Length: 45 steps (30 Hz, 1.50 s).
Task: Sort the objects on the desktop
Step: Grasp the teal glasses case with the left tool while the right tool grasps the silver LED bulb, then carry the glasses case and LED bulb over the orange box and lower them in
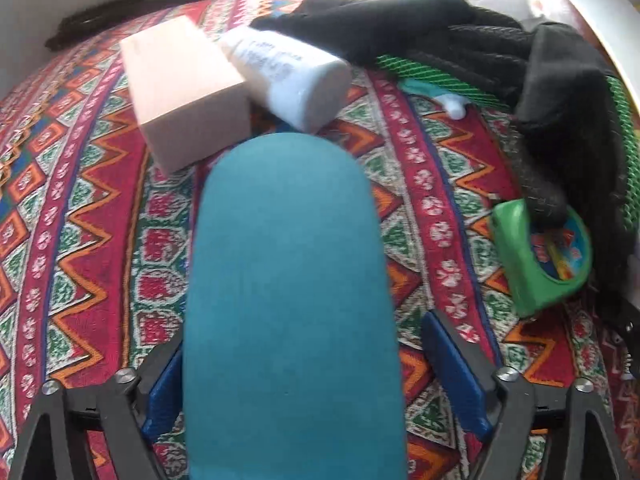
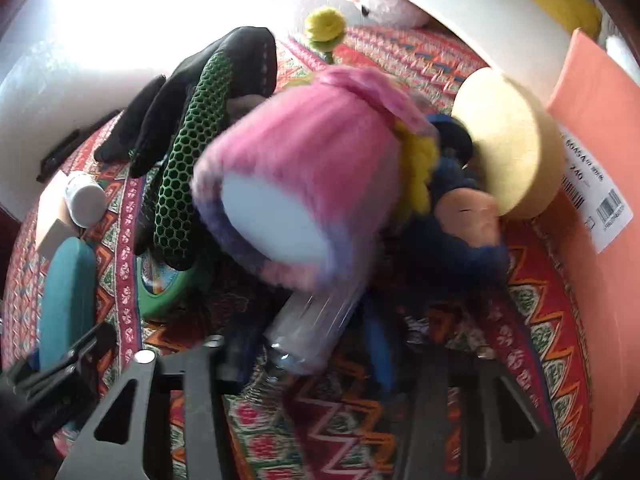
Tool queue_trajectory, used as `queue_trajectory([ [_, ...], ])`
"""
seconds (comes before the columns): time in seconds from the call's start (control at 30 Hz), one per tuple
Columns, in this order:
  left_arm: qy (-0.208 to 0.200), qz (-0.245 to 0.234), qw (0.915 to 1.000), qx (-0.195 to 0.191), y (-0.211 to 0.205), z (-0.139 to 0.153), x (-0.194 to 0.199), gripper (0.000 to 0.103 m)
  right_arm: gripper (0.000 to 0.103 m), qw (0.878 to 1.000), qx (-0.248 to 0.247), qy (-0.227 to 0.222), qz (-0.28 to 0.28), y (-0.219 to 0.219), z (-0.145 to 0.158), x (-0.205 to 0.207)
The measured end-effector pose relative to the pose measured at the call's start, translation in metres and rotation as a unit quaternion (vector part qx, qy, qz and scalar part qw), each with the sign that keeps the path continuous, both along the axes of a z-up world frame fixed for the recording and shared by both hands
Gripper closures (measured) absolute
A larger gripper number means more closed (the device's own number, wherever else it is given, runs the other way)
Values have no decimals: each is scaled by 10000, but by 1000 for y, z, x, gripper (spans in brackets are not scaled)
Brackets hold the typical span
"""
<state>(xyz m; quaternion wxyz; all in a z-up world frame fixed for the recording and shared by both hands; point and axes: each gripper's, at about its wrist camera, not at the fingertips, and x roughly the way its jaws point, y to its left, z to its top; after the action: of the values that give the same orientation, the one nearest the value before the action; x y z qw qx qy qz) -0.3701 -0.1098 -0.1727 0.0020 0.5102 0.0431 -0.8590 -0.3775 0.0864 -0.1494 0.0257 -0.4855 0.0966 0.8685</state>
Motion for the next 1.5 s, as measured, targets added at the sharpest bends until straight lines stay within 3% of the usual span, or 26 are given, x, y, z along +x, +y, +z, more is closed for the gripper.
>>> queue_trajectory([
  [0.03,14,5,10000,86,-3,3,3,36,69,9999,-16,94,53,5,1,6],
  [0.13,111,77,9977,665,-16,14,22,36,71,9985,-468,225,156,25,4,26],
  [0.27,354,170,9969,676,-19,26,70,36,71,9970,-682,198,312,37,17,60],
  [0.37,614,244,9970,411,-15,42,114,36,71,9955,-756,237,518,38,27,88],
  [0.6,1236,336,9917,123,-16,85,189,36,71,9909,-360,893,939,46,69,179],
  [0.83,1515,41,9881,258,3,113,242,36,71,9840,-326,1377,1085,52,93,251],
  [1.13,1773,-1028,9761,729,91,163,269,36,71,9754,-267,2009,866,80,139,316],
  [1.5,2091,-2470,9417,924,266,226,242,36,71,9564,32,2848,-643,240,201,341],
])
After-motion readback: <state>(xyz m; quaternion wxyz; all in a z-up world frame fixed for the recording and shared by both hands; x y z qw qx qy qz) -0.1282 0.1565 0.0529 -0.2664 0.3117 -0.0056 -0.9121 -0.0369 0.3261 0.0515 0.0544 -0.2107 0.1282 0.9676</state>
